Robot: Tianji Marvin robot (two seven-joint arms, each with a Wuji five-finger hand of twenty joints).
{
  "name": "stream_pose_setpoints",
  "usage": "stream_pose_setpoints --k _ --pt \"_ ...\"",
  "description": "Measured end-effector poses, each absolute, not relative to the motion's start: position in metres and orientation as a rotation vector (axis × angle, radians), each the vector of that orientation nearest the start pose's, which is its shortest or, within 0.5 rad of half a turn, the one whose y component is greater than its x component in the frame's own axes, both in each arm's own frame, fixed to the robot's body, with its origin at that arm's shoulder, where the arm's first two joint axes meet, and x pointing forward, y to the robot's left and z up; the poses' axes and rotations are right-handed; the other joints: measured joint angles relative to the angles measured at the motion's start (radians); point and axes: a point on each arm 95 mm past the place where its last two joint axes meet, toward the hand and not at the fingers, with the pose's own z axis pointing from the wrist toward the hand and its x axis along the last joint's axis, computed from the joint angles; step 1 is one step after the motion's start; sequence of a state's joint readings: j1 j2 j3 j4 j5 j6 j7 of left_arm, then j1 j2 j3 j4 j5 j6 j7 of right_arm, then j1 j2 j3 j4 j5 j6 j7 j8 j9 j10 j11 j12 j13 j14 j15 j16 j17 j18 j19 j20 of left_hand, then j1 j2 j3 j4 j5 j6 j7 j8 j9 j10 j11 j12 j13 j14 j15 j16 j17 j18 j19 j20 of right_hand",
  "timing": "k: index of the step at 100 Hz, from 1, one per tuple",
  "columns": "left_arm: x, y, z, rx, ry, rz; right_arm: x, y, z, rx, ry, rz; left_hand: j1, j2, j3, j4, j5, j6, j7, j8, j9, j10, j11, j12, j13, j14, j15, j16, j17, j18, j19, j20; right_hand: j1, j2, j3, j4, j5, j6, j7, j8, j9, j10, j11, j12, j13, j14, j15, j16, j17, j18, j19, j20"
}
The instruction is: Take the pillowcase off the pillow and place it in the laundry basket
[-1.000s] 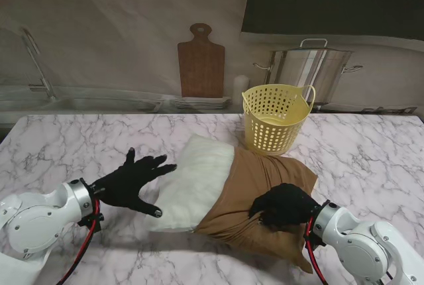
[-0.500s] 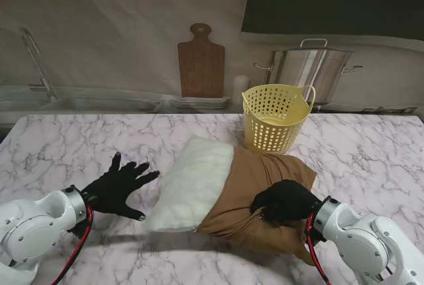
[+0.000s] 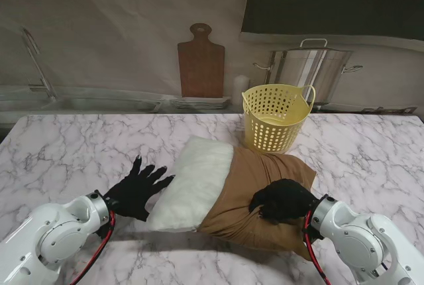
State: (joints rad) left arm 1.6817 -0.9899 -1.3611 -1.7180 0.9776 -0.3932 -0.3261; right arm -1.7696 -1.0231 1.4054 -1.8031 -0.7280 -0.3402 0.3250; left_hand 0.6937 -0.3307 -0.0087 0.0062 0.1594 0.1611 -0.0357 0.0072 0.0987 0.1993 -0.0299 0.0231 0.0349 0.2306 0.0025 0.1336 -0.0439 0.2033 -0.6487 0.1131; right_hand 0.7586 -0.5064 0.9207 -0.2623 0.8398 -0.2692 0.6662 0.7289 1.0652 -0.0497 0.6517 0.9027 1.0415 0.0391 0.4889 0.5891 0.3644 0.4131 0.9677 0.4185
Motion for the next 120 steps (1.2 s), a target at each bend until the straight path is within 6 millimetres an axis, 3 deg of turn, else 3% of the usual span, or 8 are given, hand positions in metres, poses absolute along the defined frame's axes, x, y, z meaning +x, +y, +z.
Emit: stream_pose_setpoints --k 35,47,59,67,73,89,107,120 --pt "0.371 0.007 -0.330 -1.087 1.949 -1.639 0.344 -0.015 -0.311 1.335 1.850 1.692 0.019 -0.029 0.002 0.000 0.000 0.005 0.000 -0.001 0.000 -0.003 0.000 0.000 0.013 -0.010 0.022 -0.008 0.031 -0.025 0.001 0.047 0.007 0.000 0.002 0.000 0.000 0.001 0.002 0.002 0.000 0.009 0.001 0.000 0.010 0.007 0.000 0.000 0.000 0.001 0.004 0.000" --pt "0.375 -0.006 -0.337 -1.235 1.904 -1.806 0.345 -0.014 -0.313 1.342 1.841 1.698 0.095 -0.027 0.003 0.000 0.004 -0.088 0.028 0.133 0.054 -0.065 0.011 0.014 0.107 -0.033 0.062 0.005 0.111 0.004 0.014 0.128 0.009 0.000 0.003 0.000 0.001 0.004 0.004 0.014 0.000 0.011 0.001 0.000 0.010 0.012 0.001 0.000 0.000 0.002 0.007 0.000" --pt "0.374 -0.018 -0.339 -1.298 1.850 -1.890 0.346 -0.015 -0.314 1.349 1.819 1.714 0.243 0.061 -0.022 -0.015 0.243 -0.121 0.135 0.317 0.301 -0.104 0.080 0.098 0.325 -0.034 0.089 0.046 0.228 0.125 0.024 0.310 0.010 -0.001 0.012 0.000 0.001 0.007 0.011 0.015 0.000 0.022 0.002 0.000 0.012 0.025 0.011 0.000 0.002 0.011 0.007 0.000" --pt "0.373 -0.028 -0.341 -1.409 1.774 -1.981 0.346 -0.015 -0.314 1.360 1.797 1.732 0.347 0.061 -0.034 -0.024 0.445 -0.115 0.273 0.477 0.573 -0.087 0.139 0.183 0.539 -0.007 0.141 0.131 0.330 0.134 0.030 0.452 0.010 -0.001 0.013 0.000 0.001 0.008 0.011 0.015 0.000 0.024 0.002 0.000 0.013 0.036 0.012 0.000 0.002 0.013 0.007 0.000" --pt "0.372 -0.035 -0.341 -1.473 1.727 -2.044 0.346 -0.016 -0.314 1.371 1.780 1.748 0.385 0.061 -0.045 -0.026 0.509 -0.063 0.407 0.565 0.703 -0.048 0.191 0.248 0.651 0.044 0.207 0.219 0.401 0.111 0.038 0.492 0.012 -0.001 0.013 0.000 0.001 0.012 0.011 0.010 0.000 0.034 0.002 -0.003 0.014 0.045 0.012 0.000 -0.002 0.013 0.007 0.000" --pt "0.372 -0.046 -0.339 -1.593 1.642 -2.152 0.342 -0.019 -0.312 1.377 1.739 1.785 0.418 0.057 -0.056 -0.027 0.547 0.043 0.589 0.789 0.838 0.045 0.312 0.401 0.766 0.143 0.390 0.405 0.528 0.090 0.042 0.501 0.032 -0.001 0.013 0.001 0.001 0.033 0.031 -0.111 0.000 0.046 0.002 -0.049 0.014 0.062 0.011 0.000 0.005 0.014 -0.007 -0.002" --pt "0.371 -0.052 -0.334 -1.707 1.468 -2.120 0.335 -0.019 -0.307 1.363 1.642 1.867 0.353 -0.045 0.115 -0.027 0.595 0.064 0.665 0.887 0.924 0.061 0.375 0.453 0.853 0.154 0.492 0.442 0.643 0.101 0.043 0.485 -0.005 0.052 -0.167 0.071 -0.144 0.055 0.164 -0.350 -0.048 0.053 -0.027 -0.169 -0.010 0.070 -0.049 -0.013 0.008 -0.001 -0.007 -0.005" --pt "0.372 -0.057 -0.327 -1.838 1.353 -2.057 0.328 -0.021 -0.300 1.239 1.471 1.911 0.310 -0.072 0.206 -0.027 0.620 0.073 0.683 0.897 0.963 0.064 0.391 0.453 0.903 0.154 0.522 0.442 0.702 0.109 0.044 0.453 -0.142 0.116 -0.256 0.135 -0.203 0.103 0.012 -0.333 -0.256 0.088 -0.128 -0.345 -0.170 0.039 -0.162 -0.106 -0.071 -0.046 -0.022 -0.003"
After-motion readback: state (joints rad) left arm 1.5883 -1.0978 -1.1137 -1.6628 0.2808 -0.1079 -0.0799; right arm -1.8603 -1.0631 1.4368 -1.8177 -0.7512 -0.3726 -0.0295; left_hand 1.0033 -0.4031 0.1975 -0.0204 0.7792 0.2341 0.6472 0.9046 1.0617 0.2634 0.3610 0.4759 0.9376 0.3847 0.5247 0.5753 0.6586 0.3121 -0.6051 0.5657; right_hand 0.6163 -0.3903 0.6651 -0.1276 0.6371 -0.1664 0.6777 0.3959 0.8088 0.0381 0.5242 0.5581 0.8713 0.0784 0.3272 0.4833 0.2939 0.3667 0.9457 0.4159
